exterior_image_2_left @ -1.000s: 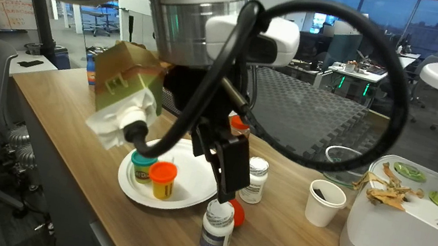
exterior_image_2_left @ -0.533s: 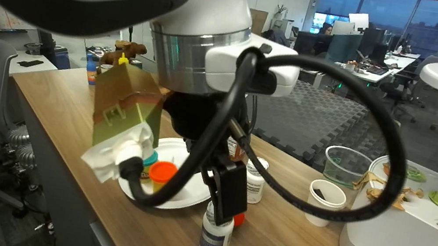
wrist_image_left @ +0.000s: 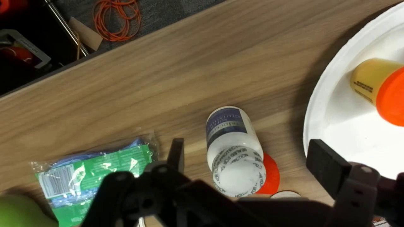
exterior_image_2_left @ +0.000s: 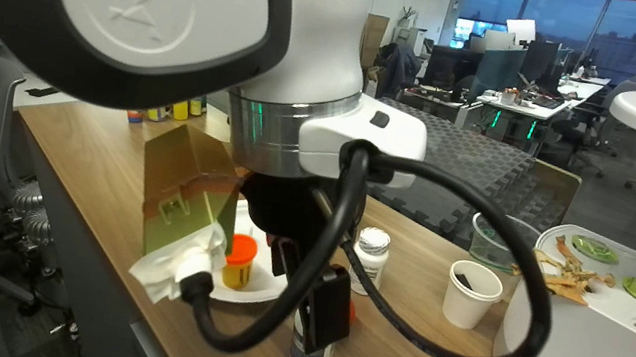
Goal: Put the bottles on the tray
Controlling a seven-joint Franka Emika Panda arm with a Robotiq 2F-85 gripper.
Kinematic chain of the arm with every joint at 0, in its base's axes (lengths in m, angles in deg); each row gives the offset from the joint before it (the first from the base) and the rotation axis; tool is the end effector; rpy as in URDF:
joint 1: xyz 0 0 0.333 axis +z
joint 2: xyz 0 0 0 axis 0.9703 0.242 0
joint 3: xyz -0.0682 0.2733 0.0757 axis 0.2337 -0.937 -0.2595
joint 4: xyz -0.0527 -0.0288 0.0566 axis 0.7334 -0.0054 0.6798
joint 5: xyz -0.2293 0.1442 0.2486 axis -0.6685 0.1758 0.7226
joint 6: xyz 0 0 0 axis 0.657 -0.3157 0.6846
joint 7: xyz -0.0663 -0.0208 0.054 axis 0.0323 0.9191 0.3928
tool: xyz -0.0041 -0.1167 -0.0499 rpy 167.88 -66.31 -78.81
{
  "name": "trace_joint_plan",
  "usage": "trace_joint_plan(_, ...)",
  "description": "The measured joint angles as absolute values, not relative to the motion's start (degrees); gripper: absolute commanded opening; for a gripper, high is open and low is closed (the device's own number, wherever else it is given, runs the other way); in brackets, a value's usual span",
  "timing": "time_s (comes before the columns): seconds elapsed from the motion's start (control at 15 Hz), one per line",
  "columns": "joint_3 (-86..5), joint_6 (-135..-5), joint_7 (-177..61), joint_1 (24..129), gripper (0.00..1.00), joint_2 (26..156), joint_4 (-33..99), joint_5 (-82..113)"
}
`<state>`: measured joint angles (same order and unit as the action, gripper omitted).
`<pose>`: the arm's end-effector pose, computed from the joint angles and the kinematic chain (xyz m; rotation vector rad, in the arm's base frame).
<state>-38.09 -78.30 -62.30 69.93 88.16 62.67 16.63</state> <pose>0.5486 -0.1235 0.2886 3.0366 -0.5360 0.2128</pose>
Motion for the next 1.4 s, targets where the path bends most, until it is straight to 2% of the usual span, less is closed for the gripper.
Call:
trace_joint_plan(0.2, -38.06, -78.29, -62.30, 69.66, 1.00, 89.60, 61.24, 16.64)
trace_joint_plan(0.27, -38.05, -78.28, -62.30, 69.55, 0.75, 90.11, 60.58, 16.64)
trace_joint_plan(0.33, -38.05, -78.26, -62.30, 69.41, 0.74, 90.61, 59.85, 16.64)
trace_joint_plan(0.73, -38.07, -77.81, -62.17, 69.18, 0.27, 93.16, 56.67, 17.47)
trace_joint_plan(0.8, -38.08, -77.66, -62.17, 69.18, 0.22, 93.34, 56.64, 17.64)
trace_joint_plan(1.4, -38.08, -73.12, -64.56, 70.44, 0.20, 91.23, 56.69, 17.25)
